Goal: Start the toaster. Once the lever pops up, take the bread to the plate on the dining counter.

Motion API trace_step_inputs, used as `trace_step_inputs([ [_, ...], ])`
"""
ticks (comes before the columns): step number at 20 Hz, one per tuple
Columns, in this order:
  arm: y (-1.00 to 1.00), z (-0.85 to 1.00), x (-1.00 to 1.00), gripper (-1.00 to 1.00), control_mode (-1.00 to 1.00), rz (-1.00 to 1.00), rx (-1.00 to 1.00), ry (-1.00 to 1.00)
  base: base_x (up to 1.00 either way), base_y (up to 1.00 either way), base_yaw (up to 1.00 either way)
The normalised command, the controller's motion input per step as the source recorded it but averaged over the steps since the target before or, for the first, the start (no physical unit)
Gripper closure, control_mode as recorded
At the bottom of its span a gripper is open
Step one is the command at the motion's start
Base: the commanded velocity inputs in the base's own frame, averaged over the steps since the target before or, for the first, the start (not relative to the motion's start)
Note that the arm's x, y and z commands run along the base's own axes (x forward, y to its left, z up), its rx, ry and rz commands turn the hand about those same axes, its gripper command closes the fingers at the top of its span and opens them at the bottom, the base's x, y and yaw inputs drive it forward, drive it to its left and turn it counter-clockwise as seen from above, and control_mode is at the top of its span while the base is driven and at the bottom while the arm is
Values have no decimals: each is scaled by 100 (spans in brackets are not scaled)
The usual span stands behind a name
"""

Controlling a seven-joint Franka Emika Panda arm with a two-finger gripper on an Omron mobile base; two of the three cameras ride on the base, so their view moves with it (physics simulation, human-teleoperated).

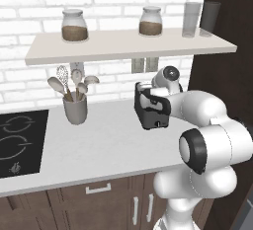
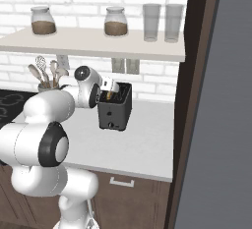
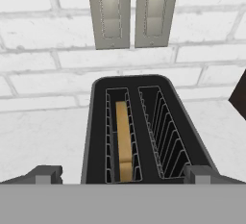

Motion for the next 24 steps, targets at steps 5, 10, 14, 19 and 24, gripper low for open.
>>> trace_step_inputs([
  [5,0,0,0,-100,-100,0,0,0,0,0,0],
  [10,0,0,0,-100,-100,0,0,0,0,0,0],
  [14,0,0,0,-100,-100,0,0,0,0,0,0],
  [19,0,0,0,-100,-100,0,0,0,0,0,0],
  [24,0,0,0,-100,-100,0,0,0,0,0,0],
])
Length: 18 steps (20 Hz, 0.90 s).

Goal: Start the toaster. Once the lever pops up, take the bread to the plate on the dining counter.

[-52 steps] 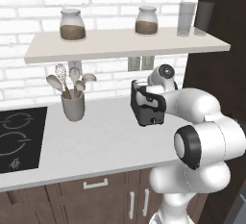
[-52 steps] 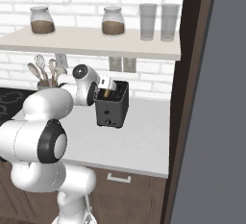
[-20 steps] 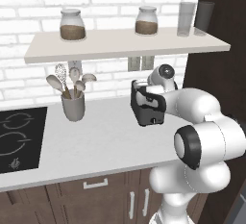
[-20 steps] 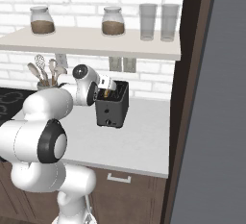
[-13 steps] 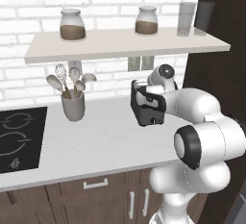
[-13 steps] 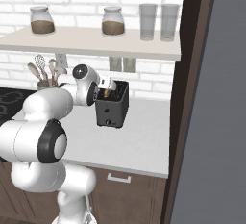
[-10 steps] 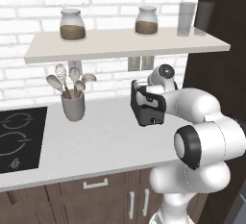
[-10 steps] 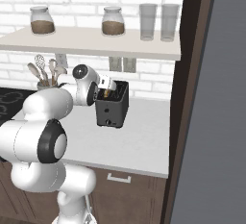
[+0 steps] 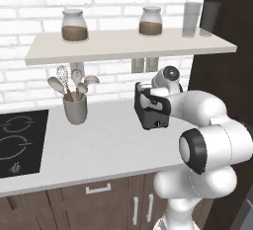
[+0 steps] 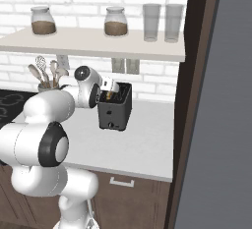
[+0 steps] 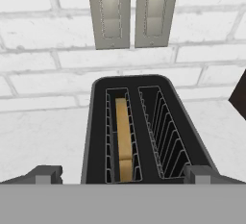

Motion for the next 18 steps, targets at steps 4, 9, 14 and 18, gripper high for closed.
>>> trace_step_inputs([
  [4,0,0,0,-100,-100,0,0,0,0,0,0],
  [9,0,-3,0,-100,-100,0,-1,0,0,0,0],
  [14,-2,-5,0,-100,-100,0,0,0,0,0,0],
  [18,-1,-10,0,-100,-100,0,0,0,0,0,0],
])
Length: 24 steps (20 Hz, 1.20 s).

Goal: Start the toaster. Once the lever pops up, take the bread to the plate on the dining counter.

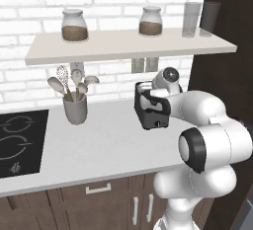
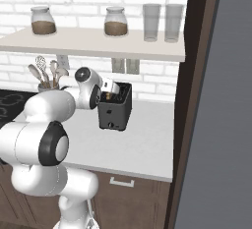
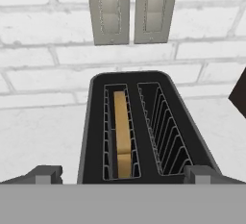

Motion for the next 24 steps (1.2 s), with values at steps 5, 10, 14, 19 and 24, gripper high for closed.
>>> trace_step_inputs([
  [5,0,-7,0,-100,-100,1,0,0,0,0,0],
  [10,0,-10,3,-100,-100,5,-1,0,0,0,0],
  [14,0,0,9,-100,-100,6,0,0,0,0,0],
  [19,-3,0,5,-100,-100,3,0,0,0,0,0],
  [24,-6,0,7,-100,-100,0,0,0,0,0,0],
])
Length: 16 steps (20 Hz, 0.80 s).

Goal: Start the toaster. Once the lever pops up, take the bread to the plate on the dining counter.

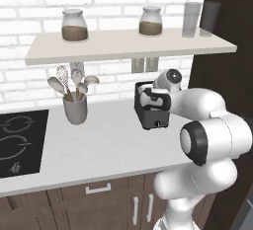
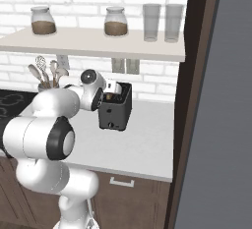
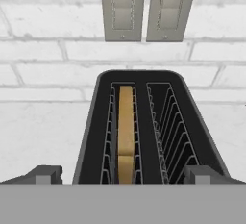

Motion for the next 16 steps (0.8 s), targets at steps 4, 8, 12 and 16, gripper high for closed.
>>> trace_step_inputs([
  [4,-8,0,14,-100,-100,-6,2,0,0,0,0],
  [8,-8,-3,10,-100,-100,-8,1,0,0,0,0],
  [12,-1,-11,2,-100,-100,-8,1,1,0,0,0],
  [16,0,-1,0,-100,-100,-1,3,0,0,0,0],
])
